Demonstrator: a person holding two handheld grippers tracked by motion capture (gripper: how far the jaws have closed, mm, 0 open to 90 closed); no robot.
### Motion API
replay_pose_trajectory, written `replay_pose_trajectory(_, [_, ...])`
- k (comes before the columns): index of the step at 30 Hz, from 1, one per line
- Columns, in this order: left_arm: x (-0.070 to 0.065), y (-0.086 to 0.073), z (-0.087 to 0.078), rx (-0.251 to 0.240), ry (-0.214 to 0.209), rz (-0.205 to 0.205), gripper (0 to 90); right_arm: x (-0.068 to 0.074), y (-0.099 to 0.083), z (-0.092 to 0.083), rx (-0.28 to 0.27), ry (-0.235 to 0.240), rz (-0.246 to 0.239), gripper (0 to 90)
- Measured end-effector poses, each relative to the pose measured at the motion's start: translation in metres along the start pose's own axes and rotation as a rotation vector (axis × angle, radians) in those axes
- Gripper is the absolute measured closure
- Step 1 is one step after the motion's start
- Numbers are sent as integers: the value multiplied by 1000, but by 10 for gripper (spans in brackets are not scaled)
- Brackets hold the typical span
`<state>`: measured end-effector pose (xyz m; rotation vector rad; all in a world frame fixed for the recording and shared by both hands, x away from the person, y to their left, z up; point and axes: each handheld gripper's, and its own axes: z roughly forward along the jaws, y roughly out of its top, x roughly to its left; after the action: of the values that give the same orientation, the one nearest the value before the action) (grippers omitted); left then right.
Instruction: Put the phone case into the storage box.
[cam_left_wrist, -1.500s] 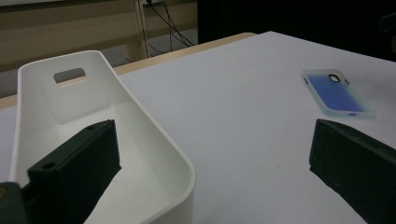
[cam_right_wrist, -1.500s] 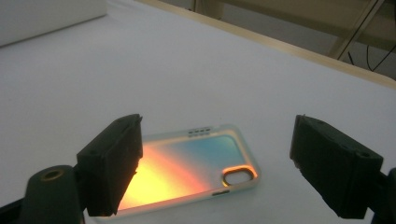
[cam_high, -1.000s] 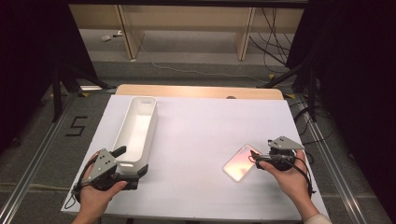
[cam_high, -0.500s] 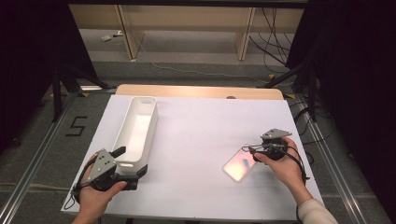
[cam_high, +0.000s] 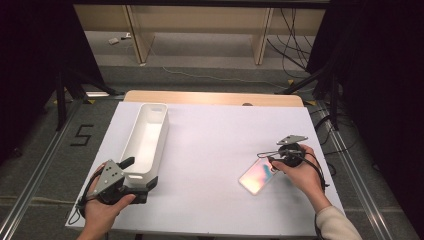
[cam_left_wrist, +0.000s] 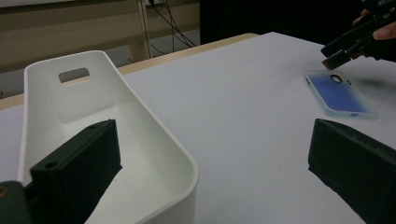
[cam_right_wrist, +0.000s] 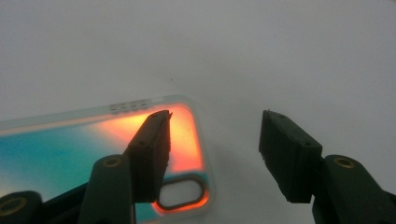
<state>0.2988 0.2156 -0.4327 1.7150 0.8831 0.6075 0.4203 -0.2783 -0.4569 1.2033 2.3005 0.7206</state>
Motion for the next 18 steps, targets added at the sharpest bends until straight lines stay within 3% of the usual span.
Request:
replay_pose_trajectory(2, [0,0,0,-1,0,0,19,-1,2,3,5,-11,-12,429])
replay_pose_trajectory(3, [0,0,0,-1,0,0,19,0,4,4,17,-5,20,436])
replay_pose_trajectory(6, [0,0,0,-2,1,-2,19,-2,5,7,21,-1,27,457])
replay_pose_trajectory(9, [0,0,0,-2,1,-2,19,-5,5,10,20,1,-5,478])
replay_pose_trajectory(11, [0,0,0,-4,1,-3,20,-3,5,11,37,23,23,500])
replay_pose_trajectory(12, [0,0,0,-4,1,-3,20,-5,5,12,38,23,-5,503])
replay_pose_trajectory(18, [0,0,0,-4,0,-2,20,-4,5,13,54,25,17,537])
